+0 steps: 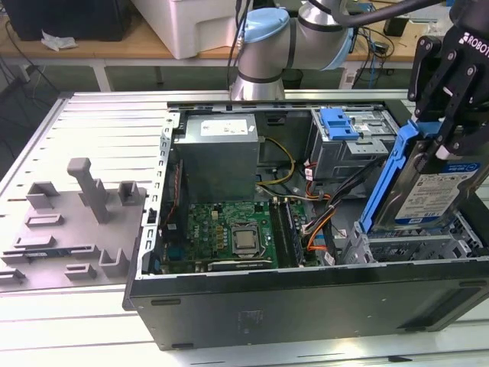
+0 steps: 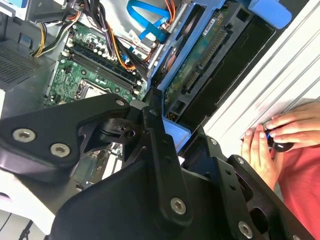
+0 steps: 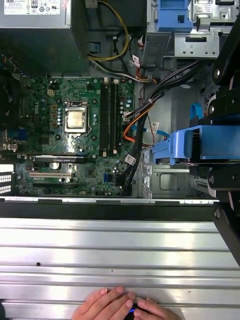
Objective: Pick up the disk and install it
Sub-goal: 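Insert the disk into the insertion slot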
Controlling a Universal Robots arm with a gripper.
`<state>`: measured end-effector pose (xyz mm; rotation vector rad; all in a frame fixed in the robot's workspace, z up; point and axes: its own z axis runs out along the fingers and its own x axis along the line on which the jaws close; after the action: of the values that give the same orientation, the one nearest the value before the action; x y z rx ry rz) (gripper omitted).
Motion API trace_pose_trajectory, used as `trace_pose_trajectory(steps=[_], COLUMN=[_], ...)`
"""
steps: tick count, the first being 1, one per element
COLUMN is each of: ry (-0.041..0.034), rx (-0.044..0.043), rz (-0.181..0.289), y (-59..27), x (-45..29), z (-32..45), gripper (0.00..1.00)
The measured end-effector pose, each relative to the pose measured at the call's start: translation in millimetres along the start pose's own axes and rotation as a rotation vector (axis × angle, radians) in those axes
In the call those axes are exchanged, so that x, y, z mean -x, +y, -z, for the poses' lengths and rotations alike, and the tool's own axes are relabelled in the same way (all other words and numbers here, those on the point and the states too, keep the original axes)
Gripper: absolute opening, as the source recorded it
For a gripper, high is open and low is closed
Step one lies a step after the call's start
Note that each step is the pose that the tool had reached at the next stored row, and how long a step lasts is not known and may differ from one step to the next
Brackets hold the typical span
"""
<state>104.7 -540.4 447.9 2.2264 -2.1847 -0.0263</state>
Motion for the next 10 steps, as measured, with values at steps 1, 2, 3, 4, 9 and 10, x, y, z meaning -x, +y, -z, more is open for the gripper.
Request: trace_pose_trajectory(steps=[1,2,3,4,9,10], ry=[0.0001,0.0001,0.0002,0.0012,0.0007,0.0007], rx=[0.0,0.0,0.0,0.0001,0.0015,0.0016], rz=[0.0,0.0,-0.001,-0.001,-0.02,-0.026], y=[0.0,0.1,0.1,0.2,0.2,0.1], x=[0.0,0.0,0.0,0.0,-1.2,-1.2], z=[1.1,2.1,2.8,4.7,4.7,4.7], gripper=[0.37,0.37,0.37,0.37,0.37,0.37])
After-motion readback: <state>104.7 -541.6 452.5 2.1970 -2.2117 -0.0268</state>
